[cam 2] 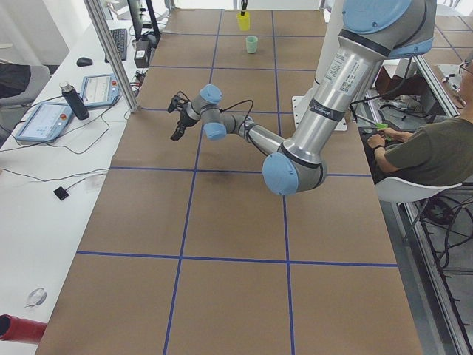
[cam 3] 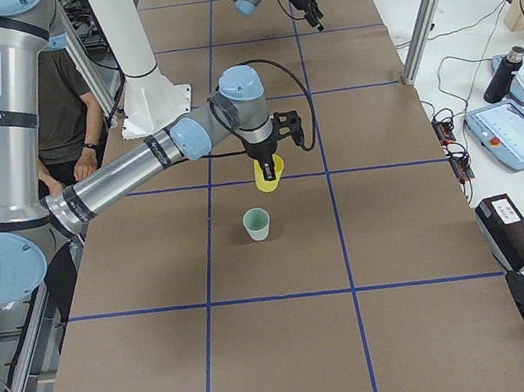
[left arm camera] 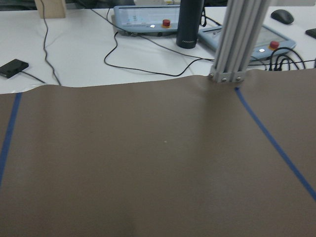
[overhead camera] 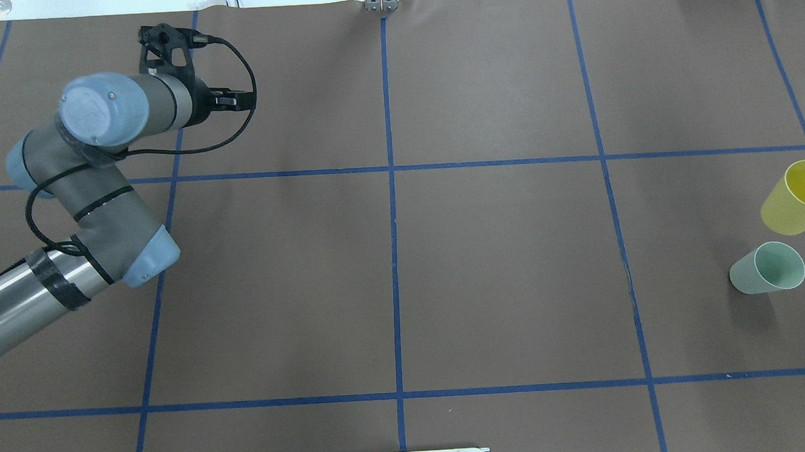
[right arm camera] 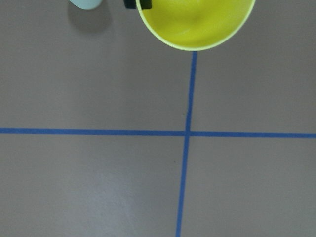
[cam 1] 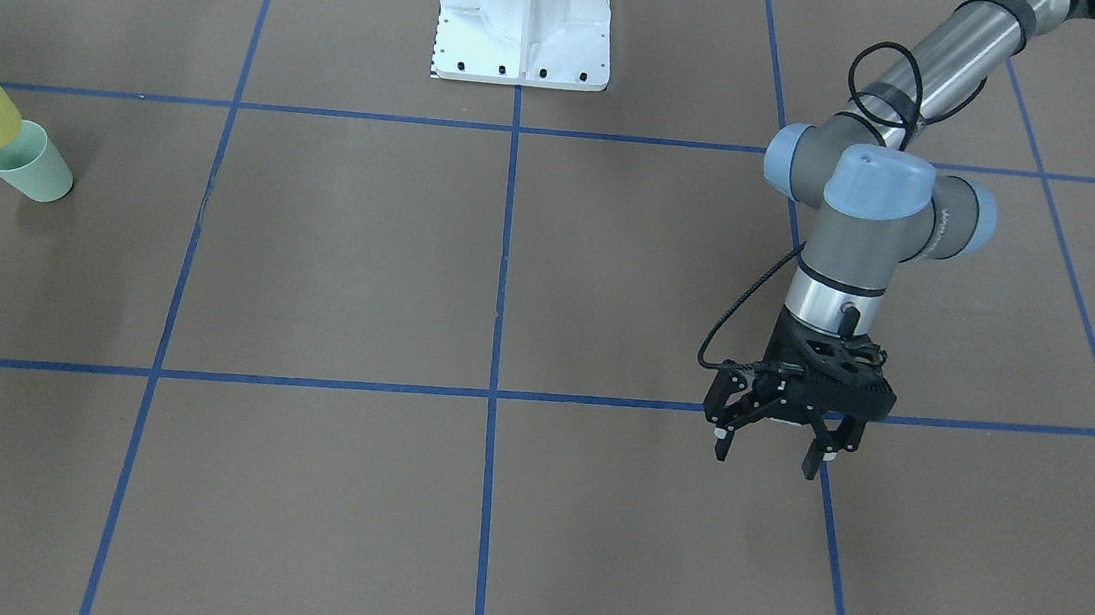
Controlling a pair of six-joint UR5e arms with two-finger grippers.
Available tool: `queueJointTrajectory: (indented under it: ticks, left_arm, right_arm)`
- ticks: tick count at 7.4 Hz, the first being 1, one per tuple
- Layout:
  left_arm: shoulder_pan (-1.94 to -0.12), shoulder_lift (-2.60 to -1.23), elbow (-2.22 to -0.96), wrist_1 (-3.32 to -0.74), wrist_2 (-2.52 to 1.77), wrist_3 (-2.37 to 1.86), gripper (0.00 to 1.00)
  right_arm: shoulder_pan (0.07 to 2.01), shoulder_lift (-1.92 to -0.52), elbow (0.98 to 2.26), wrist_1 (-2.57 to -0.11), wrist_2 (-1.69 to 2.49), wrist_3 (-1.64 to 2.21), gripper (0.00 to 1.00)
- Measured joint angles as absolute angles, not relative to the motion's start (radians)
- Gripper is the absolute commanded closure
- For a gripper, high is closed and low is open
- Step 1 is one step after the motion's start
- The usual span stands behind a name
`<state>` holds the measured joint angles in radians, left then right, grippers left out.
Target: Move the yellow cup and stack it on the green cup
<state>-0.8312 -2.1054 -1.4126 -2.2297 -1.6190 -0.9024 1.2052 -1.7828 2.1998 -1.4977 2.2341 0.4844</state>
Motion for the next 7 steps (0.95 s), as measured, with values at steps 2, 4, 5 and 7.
queueJointTrajectory:
  ticks: [2, 4, 5, 7]
  left_arm:
    - [-0.956, -2.111, -1.415, -2.063, -1.757, -0.739, 0.0]
    - [-1.092, -2.108, -1.418, -1.955, -1.914, -0.552, 0.0]
    - [-1.147, -2.105, -1.418, -1.913, -1.974, -0.466, 0.0]
    - [-1.192, -2.1, -1.419, -1.876, -2.021, -0.378, 0.0]
  right_arm:
    - [1.203, -1.787, 2.115, -1.381, 2.235, 0.481, 1.0]
    - [1.201, -1.814, 2.064, -1.299, 2.247, 0.48, 1.0]
    - [1.198, -1.843, 2.051, -1.241, 2.259, 0.482, 1.0]
    - [1.187, -1.883, 2.024, -1.13, 2.28, 0.508, 1.0]
